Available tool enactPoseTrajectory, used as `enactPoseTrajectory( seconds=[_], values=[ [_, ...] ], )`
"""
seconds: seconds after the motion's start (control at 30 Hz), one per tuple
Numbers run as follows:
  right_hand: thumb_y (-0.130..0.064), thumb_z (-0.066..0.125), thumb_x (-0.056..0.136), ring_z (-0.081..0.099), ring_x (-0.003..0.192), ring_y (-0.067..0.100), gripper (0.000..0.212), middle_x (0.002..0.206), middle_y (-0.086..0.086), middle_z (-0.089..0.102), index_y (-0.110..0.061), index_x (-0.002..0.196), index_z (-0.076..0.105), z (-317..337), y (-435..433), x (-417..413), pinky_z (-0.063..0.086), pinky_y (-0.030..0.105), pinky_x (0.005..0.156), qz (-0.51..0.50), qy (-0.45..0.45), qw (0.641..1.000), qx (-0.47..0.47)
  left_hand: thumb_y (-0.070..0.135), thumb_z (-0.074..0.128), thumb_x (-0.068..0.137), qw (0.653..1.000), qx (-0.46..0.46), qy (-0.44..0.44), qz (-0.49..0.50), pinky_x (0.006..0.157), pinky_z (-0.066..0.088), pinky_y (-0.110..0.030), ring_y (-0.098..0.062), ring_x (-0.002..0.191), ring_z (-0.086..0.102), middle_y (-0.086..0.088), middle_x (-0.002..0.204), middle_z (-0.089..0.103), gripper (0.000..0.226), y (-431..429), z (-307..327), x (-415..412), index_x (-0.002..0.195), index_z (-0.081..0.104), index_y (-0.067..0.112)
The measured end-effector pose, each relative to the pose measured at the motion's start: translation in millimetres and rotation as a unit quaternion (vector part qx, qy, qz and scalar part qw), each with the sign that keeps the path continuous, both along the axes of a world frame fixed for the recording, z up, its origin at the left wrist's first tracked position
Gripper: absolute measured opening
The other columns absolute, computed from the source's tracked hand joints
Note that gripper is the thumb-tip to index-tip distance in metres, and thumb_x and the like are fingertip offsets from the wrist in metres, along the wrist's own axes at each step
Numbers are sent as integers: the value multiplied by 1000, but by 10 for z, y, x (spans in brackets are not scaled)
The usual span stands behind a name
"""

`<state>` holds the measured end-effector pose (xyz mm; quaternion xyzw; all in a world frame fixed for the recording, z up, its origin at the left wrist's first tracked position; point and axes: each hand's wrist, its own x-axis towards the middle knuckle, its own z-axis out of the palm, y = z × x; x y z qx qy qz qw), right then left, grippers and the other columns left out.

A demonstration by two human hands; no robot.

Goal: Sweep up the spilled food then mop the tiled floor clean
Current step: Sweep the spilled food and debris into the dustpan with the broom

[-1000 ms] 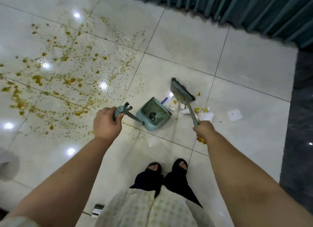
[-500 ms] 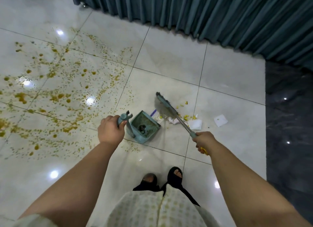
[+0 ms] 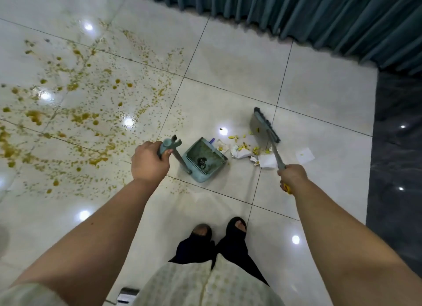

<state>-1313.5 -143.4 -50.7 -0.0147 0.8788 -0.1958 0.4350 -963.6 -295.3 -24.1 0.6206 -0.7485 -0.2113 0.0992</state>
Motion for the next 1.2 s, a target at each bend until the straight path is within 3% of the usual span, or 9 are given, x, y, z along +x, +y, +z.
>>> enactPoseTrajectory(
  seconds=[0.23,0.37,0.43,0.5,0.6,0.87,1.03,1.2],
  values=[
    [-4,55,91,52,54,26,30,74,17,56,0,120,61,-293,-150,-2,47,30,52,43,-29,998,44,42,58,89,1000,-13,-25,11,58,31,-28,-24,75,49,5,70,45,28,113,-97,-35,78,63,17],
    [-9,55,89,63,66,31,33,96,22,64,-3,121,61,-264,-44,372,54,33,55,140,-30,987,73,41,57,90,1000,-10,-16,-2,63,36,-31,-24,79,49,3,72,47,27,133,-99,-60,83,65,15],
    [-11,53,92,62,61,28,29,96,19,64,-3,118,61,-131,18,531,48,21,45,187,-22,979,83,40,58,90,1000,-15,-10,-4,63,38,-32,-26,79,49,3,72,47,27,136,-59,-58,83,64,14],
    [-11,51,93,55,51,23,26,83,16,60,-4,116,62,-4,48,549,40,17,38,178,-37,980,78,39,58,89,1000,-17,-3,1,60,39,-32,-26,77,49,2,71,47,27,129,-6,-35,80,63,15],
    [-8,56,90,51,49,23,23,72,15,56,-4,110,66,180,80,411,41,22,43,115,-39,992,36,38,60,88,1000,-22,4,-1,58,37,-31,-28,73,50,1,69,47,27,101,65,42,77,62,14],
    [-7,54,91,53,56,25,28,84,20,58,-7,117,64,46,-266,259,44,26,49,124,-6,992,17,39,60,88,1000,-11,-2,-15,57,41,-31,-26,73,51,-2,71,52,26,37,43,218,78,65,16],
    [-6,53,92,55,51,25,33,84,17,58,-7,124,60,-251,-313,666,42,22,40,214,-15,975,57,40,55,89,999,-20,-39,-29,56,39,-33,-27,72,49,2,69,46,27,45,-96,280,75,60,17],
    [-3,48,90,56,57,24,40,97,18,60,-8,129,56,-173,-110,1119,43,23,41,309,-22,945,105,39,55,91,999,-11,-51,-4,61,44,-35,-31,84,53,-5,80,56,27,21,-138,251,90,65,14]
  ],
)
